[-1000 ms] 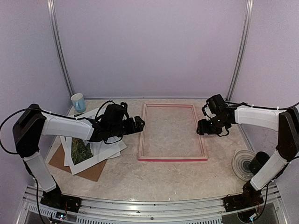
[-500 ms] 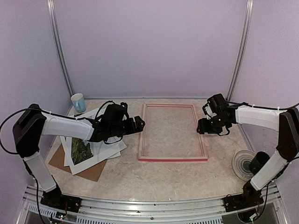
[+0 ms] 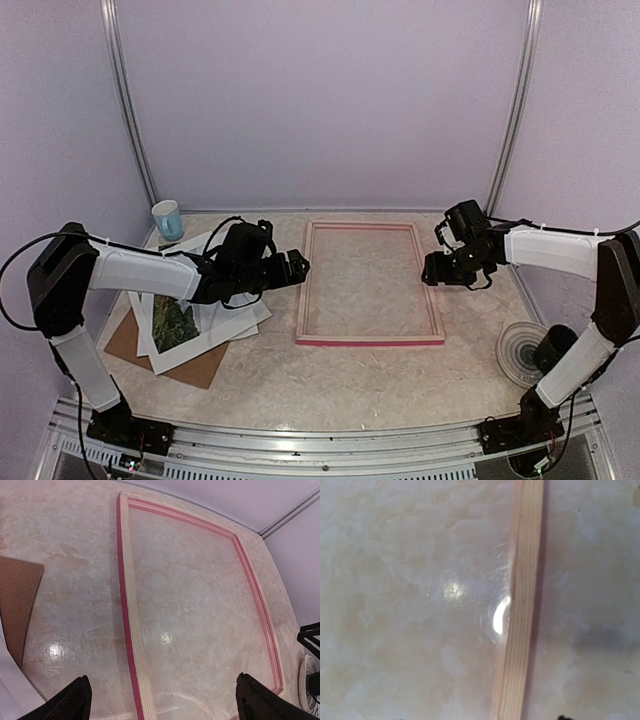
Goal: Put the photo into the frame
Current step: Frame the body at the center of the board.
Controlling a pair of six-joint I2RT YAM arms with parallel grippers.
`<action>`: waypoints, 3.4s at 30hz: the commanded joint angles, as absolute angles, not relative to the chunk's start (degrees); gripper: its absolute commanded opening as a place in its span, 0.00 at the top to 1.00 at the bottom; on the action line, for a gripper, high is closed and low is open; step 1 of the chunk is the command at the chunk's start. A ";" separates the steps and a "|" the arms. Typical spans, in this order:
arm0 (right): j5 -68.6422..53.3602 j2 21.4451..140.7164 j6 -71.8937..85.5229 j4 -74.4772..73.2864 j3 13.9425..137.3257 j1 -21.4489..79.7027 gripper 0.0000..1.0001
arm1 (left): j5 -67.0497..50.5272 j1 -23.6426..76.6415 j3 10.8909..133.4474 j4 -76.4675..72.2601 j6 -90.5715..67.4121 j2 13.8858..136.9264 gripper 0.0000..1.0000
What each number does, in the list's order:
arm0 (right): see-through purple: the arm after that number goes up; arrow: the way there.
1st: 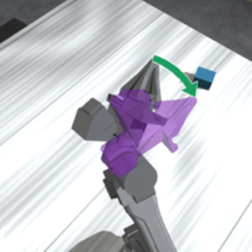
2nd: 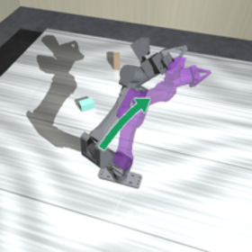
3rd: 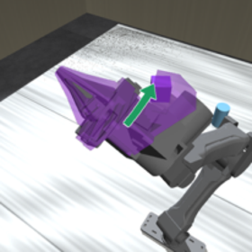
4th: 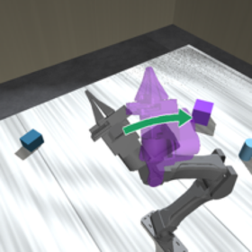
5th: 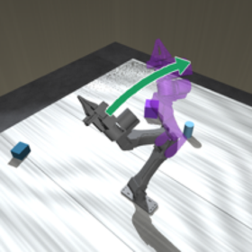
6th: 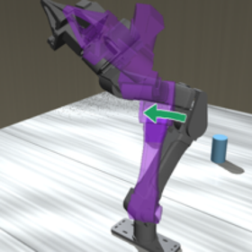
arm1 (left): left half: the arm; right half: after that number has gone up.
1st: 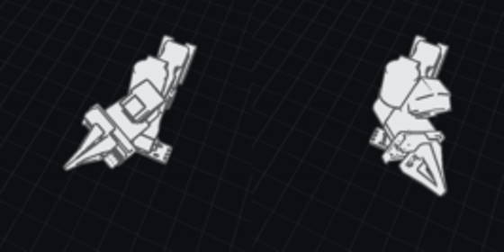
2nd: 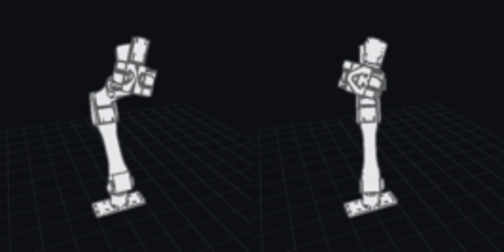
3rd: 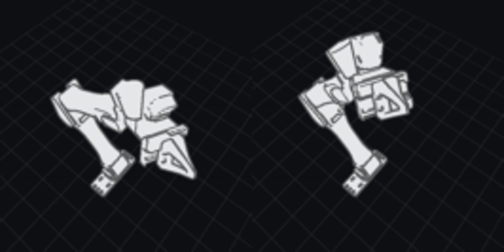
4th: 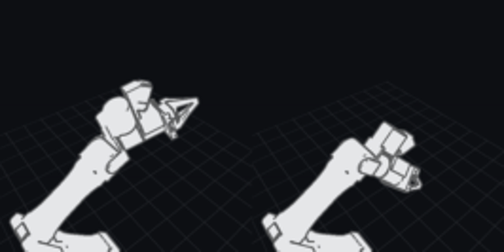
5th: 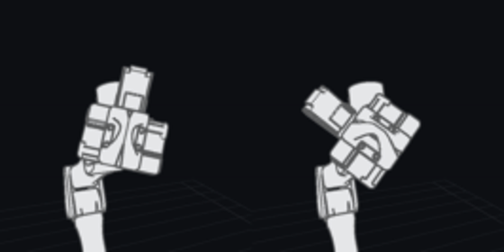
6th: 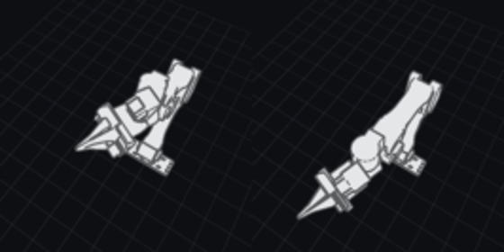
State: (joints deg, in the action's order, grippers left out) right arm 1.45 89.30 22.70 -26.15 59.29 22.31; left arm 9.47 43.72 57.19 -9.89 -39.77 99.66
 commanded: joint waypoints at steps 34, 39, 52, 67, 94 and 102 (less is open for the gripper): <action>0.78 88.31 24.13 -23.95 58.27 21.80 0.36 | 11.83 44.38 59.82 -6.02 -39.46 100.31 0.01; 0.79 88.51 24.18 -23.58 57.96 21.80 0.36 | 11.21 44.43 59.69 -6.06 -39.64 100.80 0.01; 0.43 88.86 24.24 -22.82 57.28 21.80 0.36 | 10.72 44.63 59.49 -6.22 -39.09 100.88 0.01; 0.26 88.59 24.25 -22.51 56.74 21.82 0.36 | 10.72 44.91 59.59 -6.15 -39.02 101.02 0.01; 0.29 88.09 24.35 -22.26 55.94 21.71 0.35 | 10.29 45.09 59.77 -6.50 -39.09 101.21 0.01; 0.26 87.98 24.41 -22.02 55.70 21.62 0.35 | 10.22 45.22 59.92 -6.50 -38.84 101.29 0.01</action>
